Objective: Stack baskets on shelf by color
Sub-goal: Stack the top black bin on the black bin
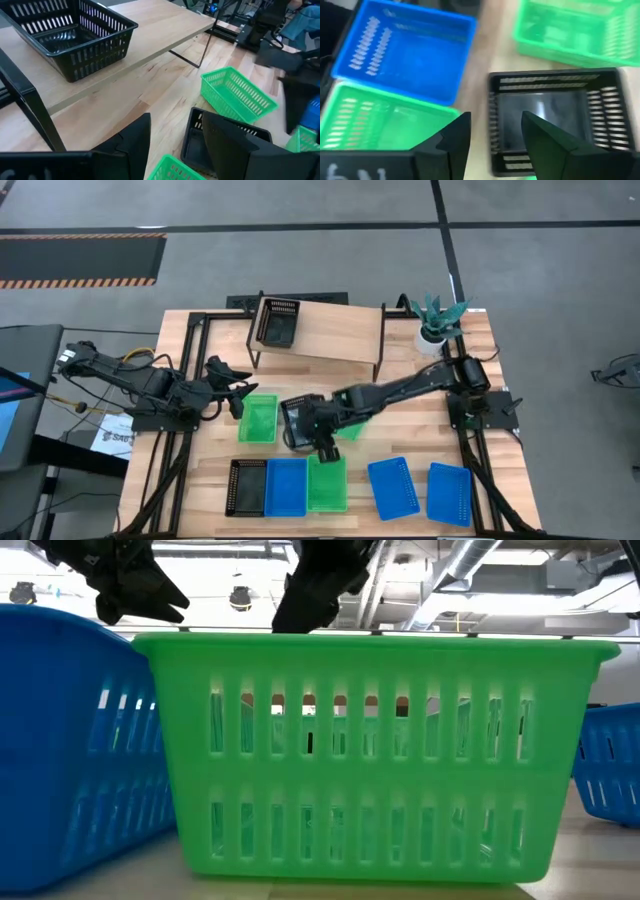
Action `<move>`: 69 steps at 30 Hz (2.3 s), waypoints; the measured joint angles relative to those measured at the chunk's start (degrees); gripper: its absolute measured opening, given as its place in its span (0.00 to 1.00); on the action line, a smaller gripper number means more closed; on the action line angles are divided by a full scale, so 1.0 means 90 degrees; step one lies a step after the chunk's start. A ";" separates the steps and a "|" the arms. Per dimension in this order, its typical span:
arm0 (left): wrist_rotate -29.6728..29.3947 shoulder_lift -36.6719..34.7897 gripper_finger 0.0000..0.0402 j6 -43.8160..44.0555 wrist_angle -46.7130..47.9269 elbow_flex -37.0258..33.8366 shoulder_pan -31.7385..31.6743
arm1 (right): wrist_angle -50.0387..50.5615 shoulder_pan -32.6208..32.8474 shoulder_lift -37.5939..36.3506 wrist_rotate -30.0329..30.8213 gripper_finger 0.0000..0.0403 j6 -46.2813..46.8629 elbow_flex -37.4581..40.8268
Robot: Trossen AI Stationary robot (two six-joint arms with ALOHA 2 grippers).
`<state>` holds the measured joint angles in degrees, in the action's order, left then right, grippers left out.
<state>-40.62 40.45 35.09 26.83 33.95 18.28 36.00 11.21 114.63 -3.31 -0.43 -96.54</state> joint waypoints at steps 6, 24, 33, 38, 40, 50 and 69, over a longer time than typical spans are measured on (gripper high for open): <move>0.0104 0.0000 0.42 0.0083 -0.0008 -0.0004 0.0000 | -0.0762 0.0215 0.0002 0.0013 0.49 0.0132 0.0588; 0.0114 0.0000 0.42 0.0200 -0.0019 -0.0010 0.0000 | -0.1713 0.0239 0.0005 0.0272 0.45 0.0176 0.1342; 0.0124 0.0002 0.42 0.0200 -0.0017 -0.0010 0.0000 | -0.1942 0.0156 0.0005 0.0394 0.44 0.0122 0.1665; 0.0123 0.0002 0.42 0.0214 -0.0019 -0.0011 0.0002 | -0.2103 0.0101 0.0118 0.0401 0.45 0.0011 0.1663; 0.0122 0.0002 0.42 0.0244 -0.0017 -0.0012 0.0002 | -0.1970 0.0083 0.0169 0.0398 0.44 -0.0005 0.1689; 0.0156 0.0002 0.42 0.0251 -0.0063 -0.0012 0.0001 | -0.1962 0.0072 0.0425 0.0631 0.39 0.0140 0.1675; 0.0320 0.0002 0.42 0.0251 -0.0051 -0.0012 0.0000 | 0.0402 0.0382 -0.0082 0.1269 0.02 0.0692 -0.0529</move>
<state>-37.74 40.47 37.34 26.37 33.85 18.28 39.62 14.65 113.89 8.11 5.81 -101.31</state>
